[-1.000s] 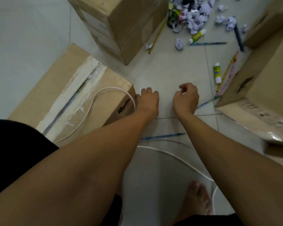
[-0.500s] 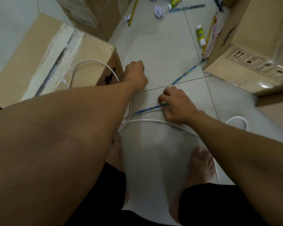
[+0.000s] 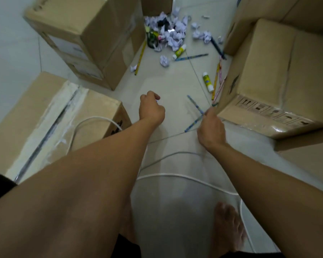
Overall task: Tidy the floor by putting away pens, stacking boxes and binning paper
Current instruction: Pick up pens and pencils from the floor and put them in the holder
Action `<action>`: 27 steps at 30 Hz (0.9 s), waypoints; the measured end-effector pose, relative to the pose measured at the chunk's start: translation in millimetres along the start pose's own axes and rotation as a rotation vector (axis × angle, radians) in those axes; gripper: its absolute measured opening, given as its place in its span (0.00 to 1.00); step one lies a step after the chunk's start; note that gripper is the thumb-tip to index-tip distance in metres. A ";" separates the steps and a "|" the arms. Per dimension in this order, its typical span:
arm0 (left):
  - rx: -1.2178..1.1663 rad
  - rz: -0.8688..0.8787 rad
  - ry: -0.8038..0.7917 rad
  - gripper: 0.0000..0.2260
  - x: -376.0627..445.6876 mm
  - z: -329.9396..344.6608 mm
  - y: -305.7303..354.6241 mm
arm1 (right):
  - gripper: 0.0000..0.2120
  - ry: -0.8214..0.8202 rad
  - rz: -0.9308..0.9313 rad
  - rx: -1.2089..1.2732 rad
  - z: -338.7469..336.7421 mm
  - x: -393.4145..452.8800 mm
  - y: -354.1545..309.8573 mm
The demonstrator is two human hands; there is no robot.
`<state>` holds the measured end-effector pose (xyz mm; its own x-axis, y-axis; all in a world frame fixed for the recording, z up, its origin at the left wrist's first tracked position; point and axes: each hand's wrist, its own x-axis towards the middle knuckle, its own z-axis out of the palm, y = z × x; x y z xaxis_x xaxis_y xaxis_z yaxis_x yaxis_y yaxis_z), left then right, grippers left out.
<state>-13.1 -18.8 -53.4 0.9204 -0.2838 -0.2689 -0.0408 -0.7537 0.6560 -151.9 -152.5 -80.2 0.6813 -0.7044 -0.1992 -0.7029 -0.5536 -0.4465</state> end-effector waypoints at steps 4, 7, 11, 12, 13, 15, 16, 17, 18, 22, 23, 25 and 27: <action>0.032 0.112 -0.054 0.16 21.9 -16.3 27.1 | 0.24 -0.094 0.316 0.065 -9.5 22.7 -10.4; 0.125 0.188 -0.103 0.17 48.6 -48.2 45.5 | 0.16 -0.179 0.351 0.028 -4.6 28.1 -19.2; 0.259 0.225 -0.177 0.17 82.8 -94.0 66.3 | 0.12 -0.199 0.365 0.011 -1.4 30.8 -35.1; 0.264 0.225 -0.198 0.16 88.7 -103.1 70.0 | 0.11 -0.184 0.351 0.026 -2.3 32.7 -40.1; 0.260 0.224 -0.205 0.16 93.1 -110.9 72.5 | 0.12 -0.168 0.326 0.055 -4.5 35.0 -47.8; 0.227 0.212 -0.199 0.16 102.7 -120.6 71.6 | 0.15 -0.135 0.238 0.121 -14.0 41.8 -68.5; 0.174 0.194 -0.201 0.16 107.4 -122.3 69.6 | 0.15 -0.127 0.182 0.152 -19.6 47.1 -78.9; 0.092 0.172 -0.198 0.15 112.5 -121.6 66.3 | 0.14 -0.125 0.118 0.175 -26.4 52.8 -90.8; -0.003 0.152 -0.193 0.14 116.3 -121.3 65.0 | 0.13 -0.124 0.050 0.180 -34.3 59.6 -104.1; -0.230 0.135 -0.143 0.12 121.7 -115.2 77.6 | 0.10 -0.162 -0.082 0.147 -62.7 86.9 -152.4; -0.271 0.130 -0.120 0.11 121.9 -113.7 82.8 | 0.11 -0.167 -0.094 0.125 -69.0 90.7 -164.4; -0.374 0.086 -0.071 0.09 119.3 -113.0 94.9 | 0.11 -0.143 -0.101 0.108 -79.3 93.4 -187.1; -0.418 0.022 -0.034 0.10 116.7 -116.4 109.1 | 0.09 -0.085 -0.087 0.180 -82.0 93.2 -206.9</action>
<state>135.1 -65.1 68.9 0.9075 -0.3217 -0.2702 0.1075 -0.4438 0.8896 40.3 -140.0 65.2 0.7578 -0.6135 -0.2223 -0.5982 -0.5170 -0.6123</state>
